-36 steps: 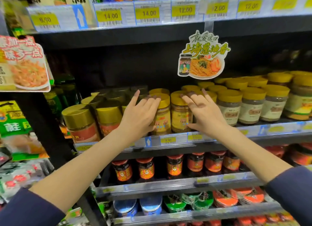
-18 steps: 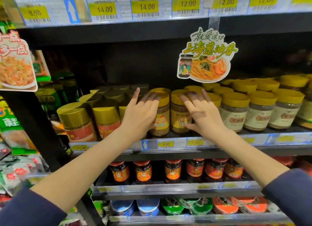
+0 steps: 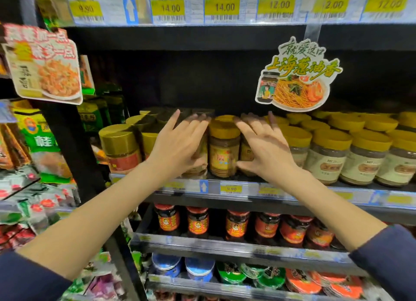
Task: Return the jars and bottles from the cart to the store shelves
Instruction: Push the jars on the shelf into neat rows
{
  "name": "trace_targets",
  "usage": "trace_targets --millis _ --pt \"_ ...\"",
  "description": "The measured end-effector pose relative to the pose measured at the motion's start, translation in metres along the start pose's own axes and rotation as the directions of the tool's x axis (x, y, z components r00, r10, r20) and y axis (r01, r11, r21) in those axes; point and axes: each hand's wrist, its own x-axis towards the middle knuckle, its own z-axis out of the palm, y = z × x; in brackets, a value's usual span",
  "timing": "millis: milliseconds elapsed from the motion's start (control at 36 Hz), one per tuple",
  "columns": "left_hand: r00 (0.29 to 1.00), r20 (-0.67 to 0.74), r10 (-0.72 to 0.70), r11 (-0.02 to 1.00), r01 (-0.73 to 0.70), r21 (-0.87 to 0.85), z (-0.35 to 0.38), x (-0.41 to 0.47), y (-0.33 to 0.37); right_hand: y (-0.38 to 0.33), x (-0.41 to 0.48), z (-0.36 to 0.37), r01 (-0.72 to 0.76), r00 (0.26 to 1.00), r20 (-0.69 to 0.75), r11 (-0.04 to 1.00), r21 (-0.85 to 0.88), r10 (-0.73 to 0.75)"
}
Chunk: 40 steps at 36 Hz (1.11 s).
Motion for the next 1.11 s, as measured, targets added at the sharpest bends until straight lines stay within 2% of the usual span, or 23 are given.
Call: trace_targets --millis 139,306,472,556,639,834,1111 --pt "1.0 0.003 -0.011 1.0 0.011 -0.007 -0.008 -0.021 -0.026 -0.035 0.014 0.001 0.056 0.998 -0.002 0.995 0.081 -0.056" --pt "0.999 0.048 -0.012 0.999 0.01 0.04 -0.01 -0.045 -0.059 -0.068 0.027 0.013 0.101 0.995 -0.027 0.994 0.036 -0.1" --pt "0.997 0.078 0.007 1.0 -0.005 -0.024 -0.008 -0.062 -0.081 -0.086 0.027 0.023 0.086 0.996 -0.03 0.996 -0.005 -0.086" --pt "0.984 0.179 -0.006 0.997 0.019 -0.07 -0.006 -0.065 -0.081 -0.091 0.025 0.025 0.061 0.998 -0.017 0.998 0.004 -0.061" --pt "0.971 0.238 -0.018 0.999 0.028 -0.037 0.001 -0.064 -0.078 -0.094 0.025 0.027 0.04 0.999 -0.007 0.999 -0.005 -0.04" --pt "0.969 0.243 -0.045 0.998 0.035 0.043 0.009 -0.054 -0.072 -0.096 0.028 0.027 0.031 0.999 0.019 0.999 -0.029 -0.031" --pt "0.97 0.229 -0.081 0.997 0.076 0.032 0.012 -0.043 -0.066 -0.093 0.038 0.034 0.031 0.998 0.055 0.992 -0.121 -0.024"
